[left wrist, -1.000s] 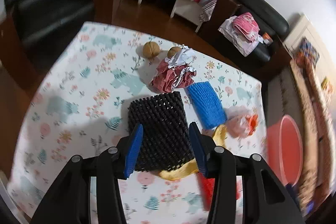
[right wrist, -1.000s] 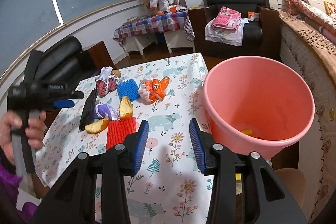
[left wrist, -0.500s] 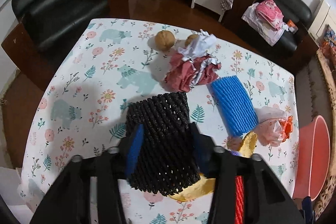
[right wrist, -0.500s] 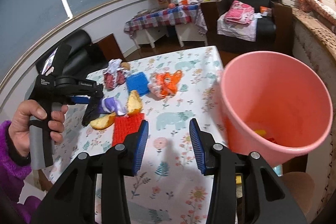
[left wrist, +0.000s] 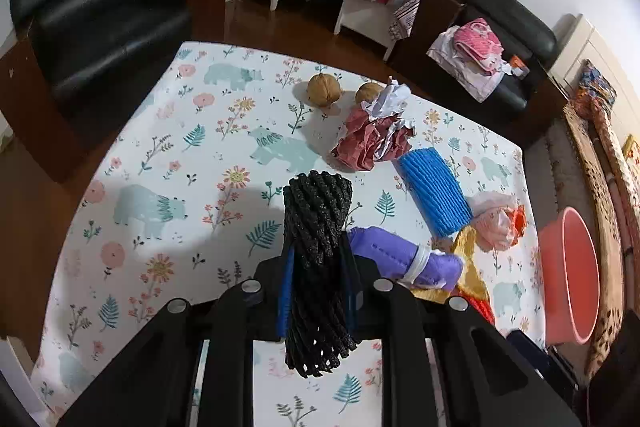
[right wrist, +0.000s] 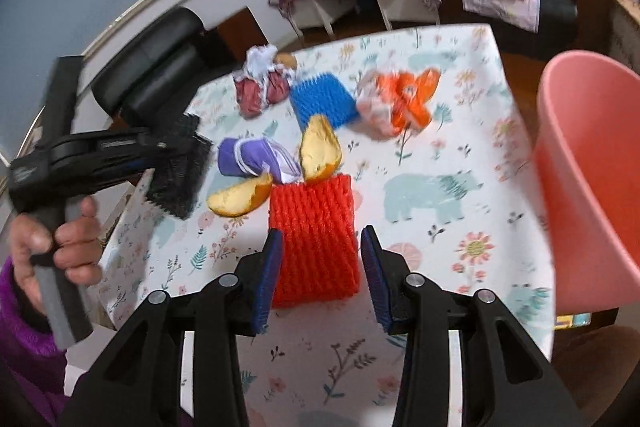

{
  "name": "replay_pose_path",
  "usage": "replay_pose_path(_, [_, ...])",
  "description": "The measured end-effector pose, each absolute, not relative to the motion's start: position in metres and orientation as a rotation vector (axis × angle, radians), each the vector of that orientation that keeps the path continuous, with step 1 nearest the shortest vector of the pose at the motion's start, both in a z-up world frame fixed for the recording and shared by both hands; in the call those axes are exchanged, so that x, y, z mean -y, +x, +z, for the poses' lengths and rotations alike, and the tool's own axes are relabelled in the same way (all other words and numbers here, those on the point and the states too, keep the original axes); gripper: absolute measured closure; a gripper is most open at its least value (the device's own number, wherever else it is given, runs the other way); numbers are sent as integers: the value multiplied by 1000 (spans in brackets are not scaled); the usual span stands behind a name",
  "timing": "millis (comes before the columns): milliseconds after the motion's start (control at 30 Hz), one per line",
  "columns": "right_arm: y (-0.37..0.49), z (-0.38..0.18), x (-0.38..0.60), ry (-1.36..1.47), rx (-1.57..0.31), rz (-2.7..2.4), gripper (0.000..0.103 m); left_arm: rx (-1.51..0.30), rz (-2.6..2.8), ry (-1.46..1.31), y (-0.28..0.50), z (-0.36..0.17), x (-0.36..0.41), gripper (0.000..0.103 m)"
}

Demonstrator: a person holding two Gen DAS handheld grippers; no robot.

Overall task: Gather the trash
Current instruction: 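Grasp the black mesh pad with the left gripper while the right grasps the red foam net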

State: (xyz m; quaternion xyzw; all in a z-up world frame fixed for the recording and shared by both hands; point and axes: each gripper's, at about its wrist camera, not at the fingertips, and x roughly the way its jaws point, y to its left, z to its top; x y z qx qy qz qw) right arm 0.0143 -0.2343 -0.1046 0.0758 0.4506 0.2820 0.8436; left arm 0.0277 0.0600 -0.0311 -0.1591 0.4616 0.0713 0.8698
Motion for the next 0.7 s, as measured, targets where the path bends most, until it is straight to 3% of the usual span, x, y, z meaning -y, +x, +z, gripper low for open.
replay_pose_path(600, [6, -112, 206, 0, -953, 521, 62, -900, 166, -244, -1, -26, -51, 84])
replay_pose_path(700, [4, -112, 206, -4, -951, 535, 76, -887, 181, -226, -4, -23, -46, 84])
